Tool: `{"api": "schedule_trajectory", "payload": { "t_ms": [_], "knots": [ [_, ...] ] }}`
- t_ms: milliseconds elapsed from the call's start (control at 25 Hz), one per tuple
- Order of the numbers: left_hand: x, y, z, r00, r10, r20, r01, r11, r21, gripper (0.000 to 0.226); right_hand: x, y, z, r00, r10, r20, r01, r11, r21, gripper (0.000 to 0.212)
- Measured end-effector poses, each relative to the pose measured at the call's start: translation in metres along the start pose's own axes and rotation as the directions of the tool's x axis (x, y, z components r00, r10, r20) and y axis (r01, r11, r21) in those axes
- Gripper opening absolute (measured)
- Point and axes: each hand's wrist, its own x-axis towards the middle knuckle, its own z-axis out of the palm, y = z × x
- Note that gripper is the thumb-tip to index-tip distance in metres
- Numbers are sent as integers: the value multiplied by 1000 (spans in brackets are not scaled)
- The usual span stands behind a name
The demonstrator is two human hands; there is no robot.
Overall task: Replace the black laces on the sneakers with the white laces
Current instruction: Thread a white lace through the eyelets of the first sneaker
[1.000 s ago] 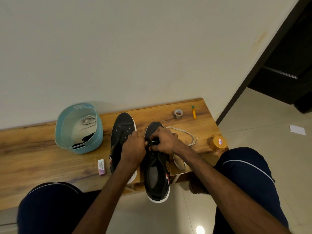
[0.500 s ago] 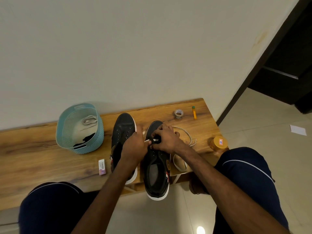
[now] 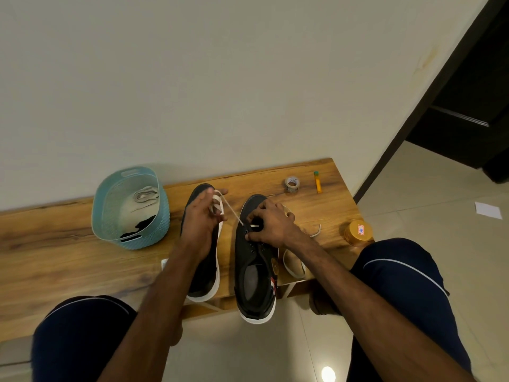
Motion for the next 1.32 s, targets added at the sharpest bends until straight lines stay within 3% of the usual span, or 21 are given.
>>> {"api": "schedule_trajectory", "payload": {
  "t_ms": [120, 320, 400, 480, 560, 640, 720, 800, 880, 960, 1120, 1320],
  "knots": [
    [-4, 23, -3, 993, 26, 116, 9, 955, -298, 31, 1, 2, 1, 1000, -13, -13, 13, 1000, 6, 48],
    [-13, 71, -23, 966, 196, 169, -85, 855, -511, 33, 3, 2, 4, 1000, -16, -15, 16, 1000, -3, 49],
    [-15, 77, -32, 961, 234, 150, -182, 937, -297, 35, 3, 1, 3, 1000, -22, 7, 22, 1000, -4, 49],
    [-16, 66, -37, 961, 254, 109, -270, 945, 185, 34, 1, 5, 2, 1000, -28, 7, 27, 996, 88, 50],
    [-17, 47, -40, 952, 287, 104, -290, 738, 610, 25, -2, 19, -7, 989, 54, -140, -19, 971, 236, 44],
    [-18, 31, -41, 940, 293, 173, -287, 412, 865, 18, -8, 41, -19, 914, 235, -331, -199, 970, 139, 30],
    [-21, 24, -41, 947, 235, 221, -284, 284, 916, 19, -15, 62, -23, 837, 398, -376, -463, 881, -99, 26],
    [-28, 20, -43, 965, 169, 202, -246, 300, 922, 19, -20, 71, -14, 817, 470, -334, -553, 802, -226, 32],
    [-37, 18, -52, 976, 103, 191, -214, 317, 924, 18, -19, 73, 1, 841, 447, -305, -528, 801, -282, 36],
    [-44, 19, -63, 976, 49, 212, -217, 270, 938, 14, -16, 73, 8, 863, 406, -300, -486, 828, -280, 38],
    [-58, 26, -78, 986, 57, 155, -163, 191, 968, 24, -19, 71, 8, 872, 353, -338, -434, 877, -204, 53],
    [-80, 46, -83, 967, 246, 59, -96, 143, 985, 16, -27, 40, -13, 839, 225, -495, -249, 968, 17, 19]
  ]
}}
